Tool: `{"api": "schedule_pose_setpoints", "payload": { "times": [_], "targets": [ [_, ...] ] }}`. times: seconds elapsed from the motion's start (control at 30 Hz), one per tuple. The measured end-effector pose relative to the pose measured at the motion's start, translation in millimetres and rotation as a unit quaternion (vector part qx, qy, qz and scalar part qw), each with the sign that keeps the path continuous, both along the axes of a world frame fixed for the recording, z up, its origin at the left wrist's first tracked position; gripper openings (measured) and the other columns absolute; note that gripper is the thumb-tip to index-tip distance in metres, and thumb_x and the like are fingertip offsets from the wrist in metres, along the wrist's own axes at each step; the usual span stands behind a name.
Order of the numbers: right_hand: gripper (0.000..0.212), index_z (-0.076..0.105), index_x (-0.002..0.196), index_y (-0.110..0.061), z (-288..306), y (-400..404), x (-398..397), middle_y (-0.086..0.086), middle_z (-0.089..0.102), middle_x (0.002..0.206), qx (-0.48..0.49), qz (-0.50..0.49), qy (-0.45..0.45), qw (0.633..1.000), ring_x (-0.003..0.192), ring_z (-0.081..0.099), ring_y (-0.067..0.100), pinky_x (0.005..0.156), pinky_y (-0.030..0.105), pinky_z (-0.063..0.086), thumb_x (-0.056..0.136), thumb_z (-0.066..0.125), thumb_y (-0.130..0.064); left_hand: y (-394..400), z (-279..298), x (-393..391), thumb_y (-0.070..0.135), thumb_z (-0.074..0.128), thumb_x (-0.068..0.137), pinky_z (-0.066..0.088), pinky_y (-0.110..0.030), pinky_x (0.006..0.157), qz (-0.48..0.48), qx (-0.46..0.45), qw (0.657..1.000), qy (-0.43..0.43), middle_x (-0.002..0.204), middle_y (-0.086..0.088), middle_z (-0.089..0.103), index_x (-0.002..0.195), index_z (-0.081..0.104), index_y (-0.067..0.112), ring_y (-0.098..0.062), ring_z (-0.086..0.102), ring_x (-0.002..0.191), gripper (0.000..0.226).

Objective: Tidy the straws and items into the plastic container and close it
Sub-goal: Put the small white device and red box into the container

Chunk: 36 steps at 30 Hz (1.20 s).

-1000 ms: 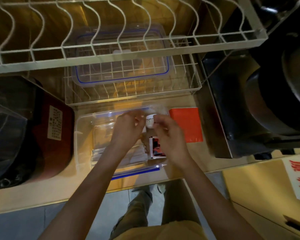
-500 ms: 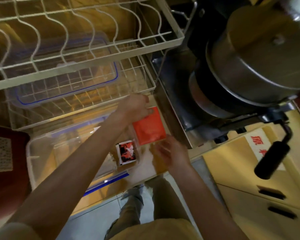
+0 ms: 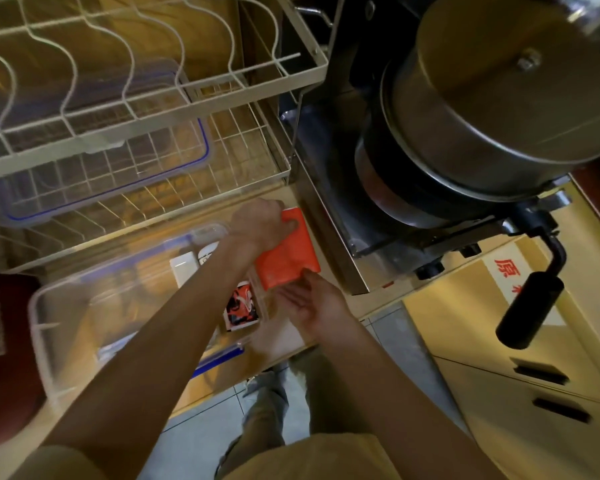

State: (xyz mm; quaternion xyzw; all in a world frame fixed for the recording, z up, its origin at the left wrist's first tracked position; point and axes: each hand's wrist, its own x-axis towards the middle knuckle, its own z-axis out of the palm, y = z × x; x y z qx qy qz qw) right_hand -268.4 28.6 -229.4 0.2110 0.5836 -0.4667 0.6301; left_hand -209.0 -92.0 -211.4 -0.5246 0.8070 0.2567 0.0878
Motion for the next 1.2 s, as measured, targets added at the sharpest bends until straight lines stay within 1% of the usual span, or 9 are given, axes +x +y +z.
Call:
{"api": "schedule_pose_setpoints", "payload": {
  "times": [0.13, 0.23, 0.6, 0.67, 0.73, 0.83, 0.97, 1.1, 1.2],
  "targets": [
    [0.020, 0.056, 0.085, -0.006, 16.4, -0.9, -5.9, 0.010, 0.060, 0.075, -0.029, 0.002, 0.030, 0.999, 0.068, 0.059, 0.019, 0.061, 0.029, 0.056, 0.097, 0.047, -0.019, 8.9, 13.2, 3.9, 0.041, 0.046, 0.090, 0.048, -0.040, 0.079, 0.035, -0.080, 0.995, 0.057, 0.106, -0.019, 0.067, 0.106, 0.060, 0.008, -0.036, 0.061, 0.101, 0.039],
    [0.021, 0.057, 0.105, -0.006, 34.0, -2.7, -10.4, 0.006, 0.063, 0.077, -0.063, 0.028, 0.089, 0.994, 0.068, 0.061, 0.016, 0.050, 0.023, 0.054, 0.095, 0.050, -0.024, 18.7, 31.2, 9.7, 0.038, 0.045, 0.091, 0.048, -0.042, 0.079, 0.072, -0.135, 0.982, 0.112, 0.103, -0.021, 0.068, 0.111, 0.056, 0.007, -0.038, 0.062, 0.096, 0.039],
    [0.017, 0.059, 0.104, -0.026, 73.6, 2.5, 29.4, -0.008, 0.064, 0.089, -0.285, 0.195, 0.364, 0.865, 0.076, 0.063, -0.002, 0.064, 0.013, 0.049, 0.095, 0.047, -0.034, 76.4, 89.0, 102.8, 0.028, 0.051, 0.090, 0.049, -0.037, 0.073, 0.232, -0.195, 0.923, 0.236, 0.095, -0.016, 0.071, 0.113, 0.057, 0.008, -0.032, 0.065, 0.086, 0.031],
    [0.020, 0.062, 0.108, -0.022, 69.8, 0.1, 48.5, -0.001, 0.066, 0.098, -0.324, 0.231, 0.377, 0.837, 0.082, 0.065, -0.002, 0.068, 0.014, 0.052, 0.093, 0.053, -0.030, 88.7, 86.6, 128.6, 0.028, 0.054, 0.088, 0.045, -0.031, 0.071, 0.294, -0.181, 0.907, 0.241, 0.099, -0.013, 0.071, 0.117, 0.056, 0.010, -0.029, 0.065, 0.091, 0.034],
    [0.029, 0.061, 0.116, -0.023, 62.9, -1.6, 67.7, 0.005, 0.066, 0.111, -0.357, 0.280, 0.378, 0.807, 0.097, 0.065, 0.015, 0.080, 0.029, 0.056, 0.088, 0.058, -0.031, 99.5, 79.4, 151.0, 0.027, 0.058, 0.085, 0.046, -0.029, 0.075, 0.344, -0.172, 0.887, 0.254, 0.104, -0.013, 0.070, 0.117, 0.056, 0.009, -0.029, 0.066, 0.095, 0.037],
    [0.030, 0.056, 0.120, -0.025, 50.9, -4.5, 91.6, -0.002, 0.064, 0.106, -0.367, 0.349, 0.361, 0.783, 0.094, 0.062, 0.014, 0.082, 0.028, 0.053, 0.090, 0.058, -0.023, 112.9, 64.4, 177.7, 0.014, 0.062, 0.083, 0.046, -0.028, 0.078, 0.399, -0.160, 0.869, 0.243, 0.107, -0.016, 0.070, 0.114, 0.057, 0.005, -0.029, 0.066, 0.098, 0.032],
    [0.026, 0.054, 0.113, -0.032, 32.4, -4.2, 122.9, -0.001, 0.065, 0.096, -0.366, 0.410, 0.361, 0.753, 0.093, 0.064, 0.022, 0.087, 0.036, 0.053, 0.093, 0.054, -0.015, 126.5, 33.7, 211.3, 0.014, 0.058, 0.086, 0.053, -0.042, 0.079, 0.419, -0.151, 0.876, 0.186, 0.100, -0.022, 0.071, 0.110, 0.056, 0.003, -0.037, 0.067, 0.093, 0.027],
    [0.032, 0.056, 0.125, -0.019, 14.5, -8.4, 137.2, 0.003, 0.068, 0.102, -0.355, 0.448, 0.365, 0.735, 0.099, 0.063, 0.021, 0.092, 0.034, 0.051, 0.094, 0.052, -0.013, 131.8, 17.4, 224.2, 0.014, 0.052, 0.091, 0.043, -0.040, 0.070, 0.434, -0.114, 0.881, 0.149, 0.096, -0.030, 0.068, 0.100, 0.058, -0.006, -0.044, 0.063, 0.091, 0.023],
    [0.034, 0.057, 0.126, -0.014, 3.6, -11.4, 141.4, 0.006, 0.069, 0.110, -0.332, 0.464, 0.377, 0.730, 0.104, 0.063, 0.022, 0.097, 0.045, 0.048, 0.093, 0.052, -0.013, 131.7, 10.7, 224.4, 0.012, 0.047, 0.092, 0.040, -0.043, 0.072, 0.424, -0.087, 0.892, 0.126, 0.100, -0.032, 0.066, 0.118, 0.049, -0.006, -0.046, 0.061, 0.094, 0.032]
  ]
}}
